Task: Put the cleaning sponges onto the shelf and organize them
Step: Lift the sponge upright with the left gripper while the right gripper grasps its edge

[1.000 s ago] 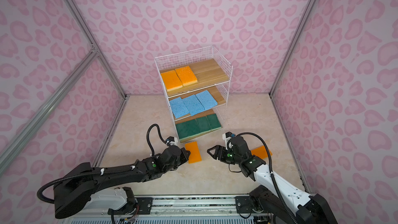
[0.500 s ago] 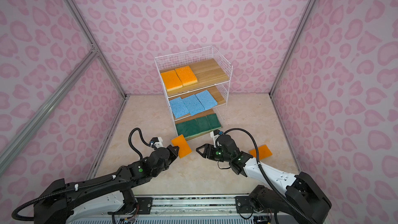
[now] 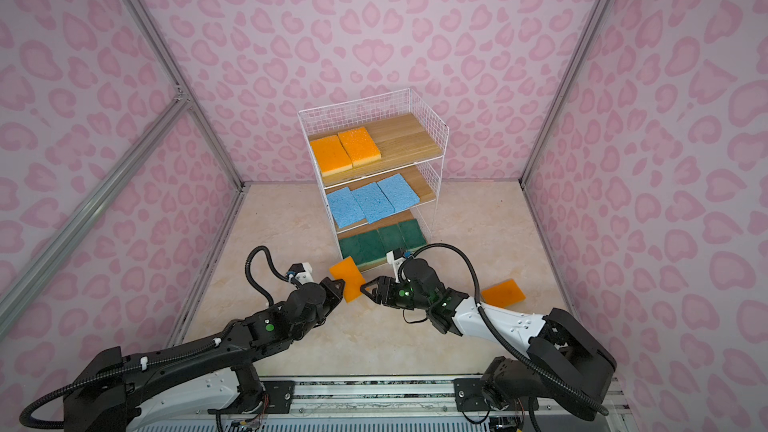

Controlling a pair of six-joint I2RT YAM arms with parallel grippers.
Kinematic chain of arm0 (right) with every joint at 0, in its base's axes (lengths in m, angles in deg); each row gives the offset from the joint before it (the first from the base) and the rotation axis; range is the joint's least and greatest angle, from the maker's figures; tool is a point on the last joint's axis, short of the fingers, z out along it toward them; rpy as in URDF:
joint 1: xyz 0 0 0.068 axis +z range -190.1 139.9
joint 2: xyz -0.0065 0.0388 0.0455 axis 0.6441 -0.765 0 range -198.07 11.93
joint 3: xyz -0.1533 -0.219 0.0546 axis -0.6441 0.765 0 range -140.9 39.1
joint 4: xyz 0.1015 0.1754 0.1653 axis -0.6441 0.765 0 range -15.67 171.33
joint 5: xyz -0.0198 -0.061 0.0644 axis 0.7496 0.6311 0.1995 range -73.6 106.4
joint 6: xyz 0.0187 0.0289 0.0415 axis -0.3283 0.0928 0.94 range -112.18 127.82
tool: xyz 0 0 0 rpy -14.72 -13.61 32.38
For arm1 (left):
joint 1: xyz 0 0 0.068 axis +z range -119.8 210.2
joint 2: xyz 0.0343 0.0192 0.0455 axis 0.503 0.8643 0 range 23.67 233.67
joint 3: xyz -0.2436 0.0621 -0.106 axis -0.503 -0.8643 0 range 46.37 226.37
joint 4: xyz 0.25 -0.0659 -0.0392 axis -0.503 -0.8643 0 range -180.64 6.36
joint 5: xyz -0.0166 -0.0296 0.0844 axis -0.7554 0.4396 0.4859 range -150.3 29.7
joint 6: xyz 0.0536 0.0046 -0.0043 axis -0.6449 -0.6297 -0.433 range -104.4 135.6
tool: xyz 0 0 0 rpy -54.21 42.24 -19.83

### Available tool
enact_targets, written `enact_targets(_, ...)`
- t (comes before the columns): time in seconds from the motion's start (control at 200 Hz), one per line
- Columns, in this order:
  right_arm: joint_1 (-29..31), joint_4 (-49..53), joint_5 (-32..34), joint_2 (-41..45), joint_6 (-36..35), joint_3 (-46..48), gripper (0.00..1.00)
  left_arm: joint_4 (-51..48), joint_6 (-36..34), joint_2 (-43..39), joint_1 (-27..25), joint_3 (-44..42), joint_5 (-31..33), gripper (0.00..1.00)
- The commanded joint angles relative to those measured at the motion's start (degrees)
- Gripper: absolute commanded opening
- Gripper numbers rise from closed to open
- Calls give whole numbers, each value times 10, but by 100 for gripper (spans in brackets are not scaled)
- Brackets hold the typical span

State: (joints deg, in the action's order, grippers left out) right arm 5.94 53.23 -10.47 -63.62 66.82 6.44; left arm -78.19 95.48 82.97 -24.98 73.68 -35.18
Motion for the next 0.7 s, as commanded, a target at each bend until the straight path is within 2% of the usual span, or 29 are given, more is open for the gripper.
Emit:
enact_targets(0.0,2,-29,2,-7,5,-6,49,-3,5,-2,1,6,9,4)
enact_targets(0.49,3,-25,6,-8,4,-13,3,-2,-7,-7,2,7,-3,5)
enact_targets(0.55,3,-15,8,-5,-1,-18,1,2,-23,-8,2,10,-8,19)
enact_targets(0.63,1,1,9,3,-9,-23,0,-7,-44,-10,2,19,-13,55)
enact_targets(0.695,-2,19,10,13,-17,-27,0,-20,-58,-15,2,25,-12,72)
